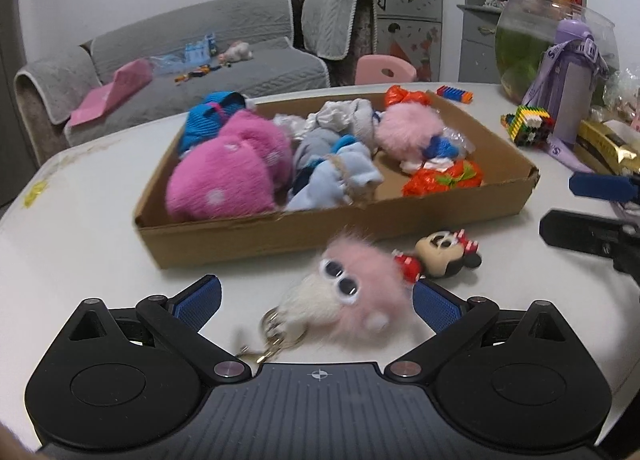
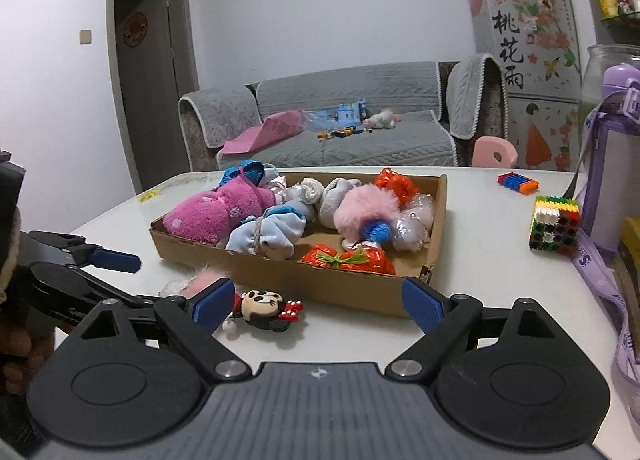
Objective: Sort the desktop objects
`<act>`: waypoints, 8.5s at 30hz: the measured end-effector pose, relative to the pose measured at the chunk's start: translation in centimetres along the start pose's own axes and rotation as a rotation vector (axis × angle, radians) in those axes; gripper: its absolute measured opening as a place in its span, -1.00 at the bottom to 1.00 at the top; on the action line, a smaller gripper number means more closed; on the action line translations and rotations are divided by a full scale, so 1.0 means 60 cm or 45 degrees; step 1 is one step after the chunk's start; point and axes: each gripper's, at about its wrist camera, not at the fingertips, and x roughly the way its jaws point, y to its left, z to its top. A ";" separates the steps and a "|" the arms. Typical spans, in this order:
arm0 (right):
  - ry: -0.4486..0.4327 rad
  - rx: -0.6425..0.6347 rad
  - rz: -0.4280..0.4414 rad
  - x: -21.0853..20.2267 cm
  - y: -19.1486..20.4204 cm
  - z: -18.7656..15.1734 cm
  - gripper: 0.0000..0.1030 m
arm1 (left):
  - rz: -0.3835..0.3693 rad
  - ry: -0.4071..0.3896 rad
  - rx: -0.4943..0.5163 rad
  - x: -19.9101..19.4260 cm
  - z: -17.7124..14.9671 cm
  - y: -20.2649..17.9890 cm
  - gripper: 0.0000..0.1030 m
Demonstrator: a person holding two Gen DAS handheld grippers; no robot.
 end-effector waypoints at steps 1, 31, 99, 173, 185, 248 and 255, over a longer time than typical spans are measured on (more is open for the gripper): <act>-0.002 0.005 0.000 -0.002 -0.002 -0.001 0.73 | 0.010 -0.001 -0.006 0.005 0.001 -0.002 0.99; 0.112 -0.116 0.032 0.015 0.057 -0.045 0.82 | 0.089 0.044 -0.230 0.049 0.010 0.074 0.99; 0.212 -0.130 -0.018 0.059 0.089 -0.039 0.23 | 0.094 -0.009 -0.201 0.017 -0.022 0.088 -0.04; -0.123 -0.326 -0.059 0.064 0.003 0.218 0.23 | 0.000 -0.242 0.105 -0.009 0.292 -0.011 -0.37; 0.051 -0.364 0.052 0.125 0.004 0.162 0.23 | -0.024 -0.079 0.084 0.116 0.289 0.013 -0.37; -0.122 -0.073 0.134 -0.073 0.003 0.005 0.98 | 0.192 -0.248 0.025 -0.157 0.114 -0.019 0.99; -0.079 -0.136 0.104 -0.065 0.017 -0.010 0.98 | 0.056 -0.188 0.097 -0.158 0.099 -0.031 0.99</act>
